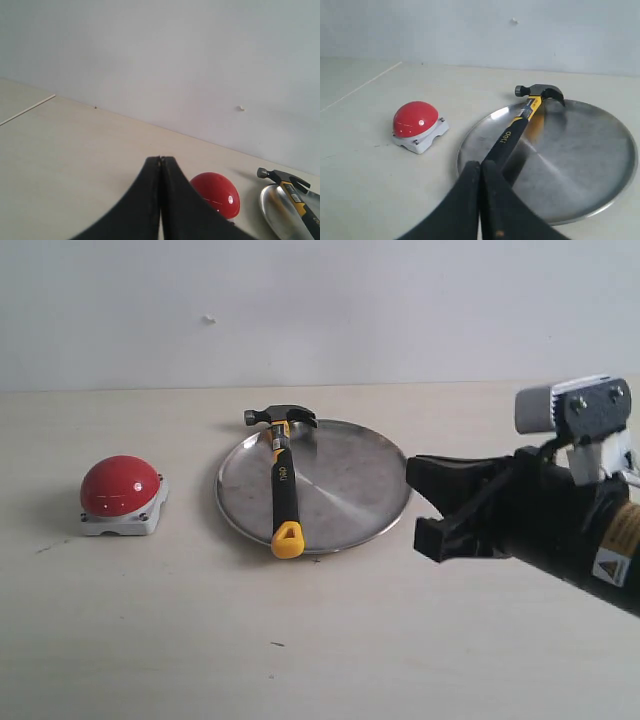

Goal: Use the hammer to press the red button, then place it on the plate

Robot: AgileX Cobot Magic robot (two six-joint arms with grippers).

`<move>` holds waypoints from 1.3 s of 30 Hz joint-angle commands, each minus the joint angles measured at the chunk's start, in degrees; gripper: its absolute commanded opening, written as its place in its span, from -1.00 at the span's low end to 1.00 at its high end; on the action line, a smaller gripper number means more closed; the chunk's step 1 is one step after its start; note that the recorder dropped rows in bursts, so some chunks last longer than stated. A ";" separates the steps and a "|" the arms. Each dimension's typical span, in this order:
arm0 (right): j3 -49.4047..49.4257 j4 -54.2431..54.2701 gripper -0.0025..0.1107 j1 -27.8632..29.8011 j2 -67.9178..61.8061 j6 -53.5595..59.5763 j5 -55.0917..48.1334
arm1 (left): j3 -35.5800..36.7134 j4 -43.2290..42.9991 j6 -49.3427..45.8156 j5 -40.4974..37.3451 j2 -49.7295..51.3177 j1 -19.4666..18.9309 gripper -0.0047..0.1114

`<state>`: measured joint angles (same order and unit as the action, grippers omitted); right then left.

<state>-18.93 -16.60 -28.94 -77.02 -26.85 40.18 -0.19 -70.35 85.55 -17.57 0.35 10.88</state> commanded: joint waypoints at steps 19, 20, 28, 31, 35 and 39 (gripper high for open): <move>12.06 3.07 -0.96 -0.03 0.25 7.31 13.11 | 0.19 0.18 0.19 0.18 -0.35 -0.08 -0.92; 12.06 3.04 -0.96 -0.03 0.86 7.31 12.73 | 0.19 0.18 0.19 0.07 -0.35 -0.08 -0.92; 12.06 4.22 -0.96 11.04 41.66 6.30 -24.38 | 0.19 0.18 0.09 0.16 -0.35 -0.08 -0.92; 12.30 3.61 -0.96 19.56 52.91 6.30 -38.19 | 0.19 0.18 0.09 0.16 -0.35 -0.08 -0.92; 12.27 3.35 -0.96 23.41 66.30 6.55 -49.71 | 0.19 0.18 0.09 0.16 -0.35 -0.08 -0.92; 12.27 2.53 -0.96 23.41 70.67 8.71 -49.98 | 0.19 0.18 0.09 0.16 -0.35 -0.08 -0.92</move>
<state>-6.64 -13.40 -5.88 -8.13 -19.74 -9.37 -0.19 -70.35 85.55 -17.57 0.35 10.88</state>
